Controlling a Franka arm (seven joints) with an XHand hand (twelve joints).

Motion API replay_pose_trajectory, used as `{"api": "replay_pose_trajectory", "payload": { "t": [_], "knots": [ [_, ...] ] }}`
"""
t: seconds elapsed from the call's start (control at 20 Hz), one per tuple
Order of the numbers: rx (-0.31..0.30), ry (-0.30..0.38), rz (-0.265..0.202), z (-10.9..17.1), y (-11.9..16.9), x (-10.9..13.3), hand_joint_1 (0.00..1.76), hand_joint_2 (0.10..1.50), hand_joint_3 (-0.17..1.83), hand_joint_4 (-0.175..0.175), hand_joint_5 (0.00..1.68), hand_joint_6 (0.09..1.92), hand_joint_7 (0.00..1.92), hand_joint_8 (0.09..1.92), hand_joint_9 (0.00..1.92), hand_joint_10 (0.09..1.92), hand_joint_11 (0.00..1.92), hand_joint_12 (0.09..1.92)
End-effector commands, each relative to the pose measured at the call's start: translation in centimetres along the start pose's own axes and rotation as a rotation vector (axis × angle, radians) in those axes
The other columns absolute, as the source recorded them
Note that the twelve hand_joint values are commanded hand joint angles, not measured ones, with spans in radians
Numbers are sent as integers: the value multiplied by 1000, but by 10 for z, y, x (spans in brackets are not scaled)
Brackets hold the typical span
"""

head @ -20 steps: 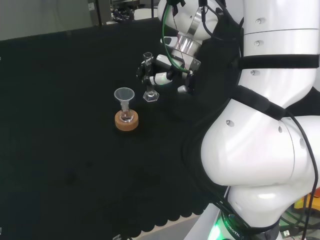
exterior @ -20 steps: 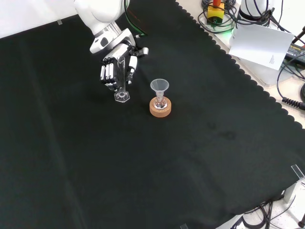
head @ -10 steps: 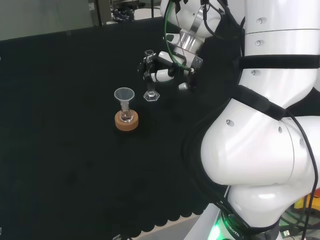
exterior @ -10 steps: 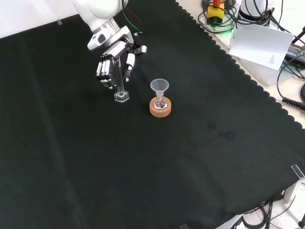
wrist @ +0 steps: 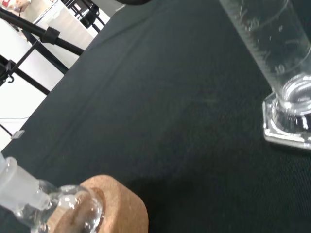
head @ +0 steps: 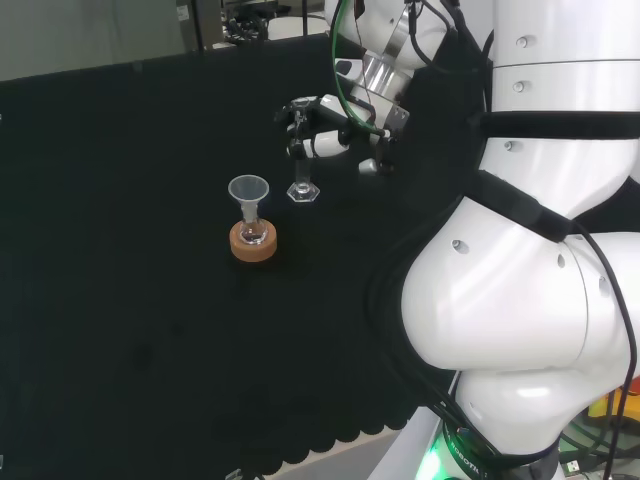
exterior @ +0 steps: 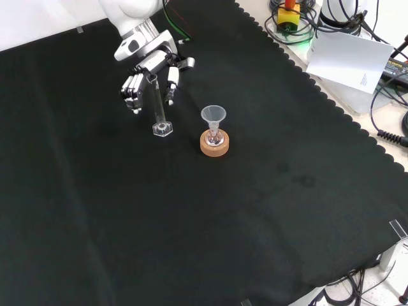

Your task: Put the graduated cylinder back on the table.

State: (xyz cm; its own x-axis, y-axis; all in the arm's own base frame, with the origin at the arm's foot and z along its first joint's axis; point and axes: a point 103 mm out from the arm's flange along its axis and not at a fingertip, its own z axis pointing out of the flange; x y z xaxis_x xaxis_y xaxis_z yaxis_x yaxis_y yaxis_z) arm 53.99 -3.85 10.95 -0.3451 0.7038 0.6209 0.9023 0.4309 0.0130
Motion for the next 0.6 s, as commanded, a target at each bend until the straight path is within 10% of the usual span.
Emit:
{"api": "replay_pose_trajectory", "payload": {
  "t": [0.05, 0.6],
  "knots": [
    [-37, -28, 22, -26, -8, 1, 826, 979, -175, -75, 331, 327, 155, 698, 607, 87, 73, 1396],
    [-75, -195, 102, -108, -53, 27, 800, 962, -175, -72, 315, 190, 108, 709, 569, 87, 25, 1408]
  ]
}}
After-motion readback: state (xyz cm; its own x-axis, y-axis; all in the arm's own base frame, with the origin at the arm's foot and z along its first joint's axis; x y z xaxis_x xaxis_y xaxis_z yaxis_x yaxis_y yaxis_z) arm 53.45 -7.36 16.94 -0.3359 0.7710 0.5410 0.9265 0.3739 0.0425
